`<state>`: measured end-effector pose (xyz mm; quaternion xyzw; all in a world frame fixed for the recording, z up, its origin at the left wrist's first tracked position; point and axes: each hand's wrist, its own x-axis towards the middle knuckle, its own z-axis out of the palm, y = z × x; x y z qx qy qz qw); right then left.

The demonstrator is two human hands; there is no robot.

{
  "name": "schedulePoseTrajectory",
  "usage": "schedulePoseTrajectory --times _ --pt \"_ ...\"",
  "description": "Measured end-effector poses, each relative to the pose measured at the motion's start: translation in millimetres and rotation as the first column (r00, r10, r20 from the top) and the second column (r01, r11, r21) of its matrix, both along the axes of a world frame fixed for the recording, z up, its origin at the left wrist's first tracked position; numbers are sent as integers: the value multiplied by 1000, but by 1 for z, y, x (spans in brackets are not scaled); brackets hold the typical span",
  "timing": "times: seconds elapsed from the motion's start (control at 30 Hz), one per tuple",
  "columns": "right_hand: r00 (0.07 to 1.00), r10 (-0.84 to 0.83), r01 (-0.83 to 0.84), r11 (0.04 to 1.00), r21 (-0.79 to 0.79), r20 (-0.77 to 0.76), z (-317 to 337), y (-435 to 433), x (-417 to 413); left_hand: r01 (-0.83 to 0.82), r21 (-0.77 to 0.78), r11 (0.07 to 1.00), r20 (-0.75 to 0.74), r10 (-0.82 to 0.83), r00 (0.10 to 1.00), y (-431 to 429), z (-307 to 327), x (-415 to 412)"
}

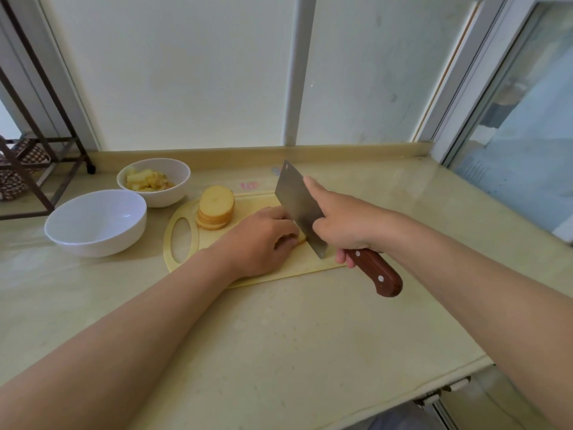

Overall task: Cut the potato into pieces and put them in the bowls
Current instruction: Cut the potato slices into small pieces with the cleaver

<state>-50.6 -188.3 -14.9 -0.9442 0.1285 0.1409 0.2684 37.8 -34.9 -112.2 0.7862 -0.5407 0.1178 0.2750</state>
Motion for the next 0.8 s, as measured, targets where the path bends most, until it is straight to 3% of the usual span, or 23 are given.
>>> schedulePoseTrajectory --times 0.8 --pt "998 6 -4 1000 -30 70 7 8 -9 -37 -6 999 19 37 999 6 0 -4"
